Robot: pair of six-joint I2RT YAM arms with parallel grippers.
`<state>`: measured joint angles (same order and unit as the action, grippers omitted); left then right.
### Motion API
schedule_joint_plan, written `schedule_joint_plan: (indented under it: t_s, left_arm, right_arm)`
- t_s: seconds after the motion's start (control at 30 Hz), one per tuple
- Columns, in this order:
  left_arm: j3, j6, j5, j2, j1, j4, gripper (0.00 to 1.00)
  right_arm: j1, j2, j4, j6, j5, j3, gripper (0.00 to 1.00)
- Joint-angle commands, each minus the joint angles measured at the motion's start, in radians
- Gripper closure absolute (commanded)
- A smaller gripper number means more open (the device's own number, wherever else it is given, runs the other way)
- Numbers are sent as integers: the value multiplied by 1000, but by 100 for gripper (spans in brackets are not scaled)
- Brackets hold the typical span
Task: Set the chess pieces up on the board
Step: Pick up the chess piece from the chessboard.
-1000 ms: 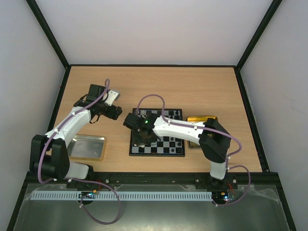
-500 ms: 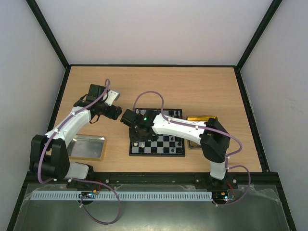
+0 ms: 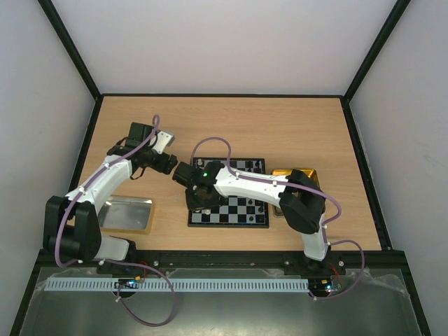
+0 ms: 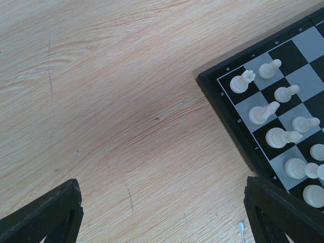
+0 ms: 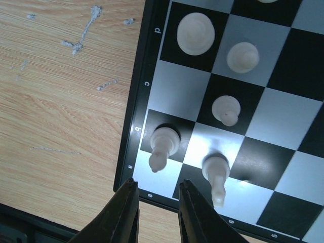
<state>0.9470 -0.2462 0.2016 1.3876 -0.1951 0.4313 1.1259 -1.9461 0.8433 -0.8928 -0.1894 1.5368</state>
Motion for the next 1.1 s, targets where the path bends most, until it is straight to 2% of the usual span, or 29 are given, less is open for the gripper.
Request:
schedule_joint_plan:
  t_s: [0.0,1.07]
  left_arm:
    - [-11,-5,7,-20,7,-8,13]
    - [-14,-7,9,-23,8,-8,13]
  right_arm:
    - [5,-28,7,21,-9,41,78]
    - [-15,-78,-2,52,-18,49,79]
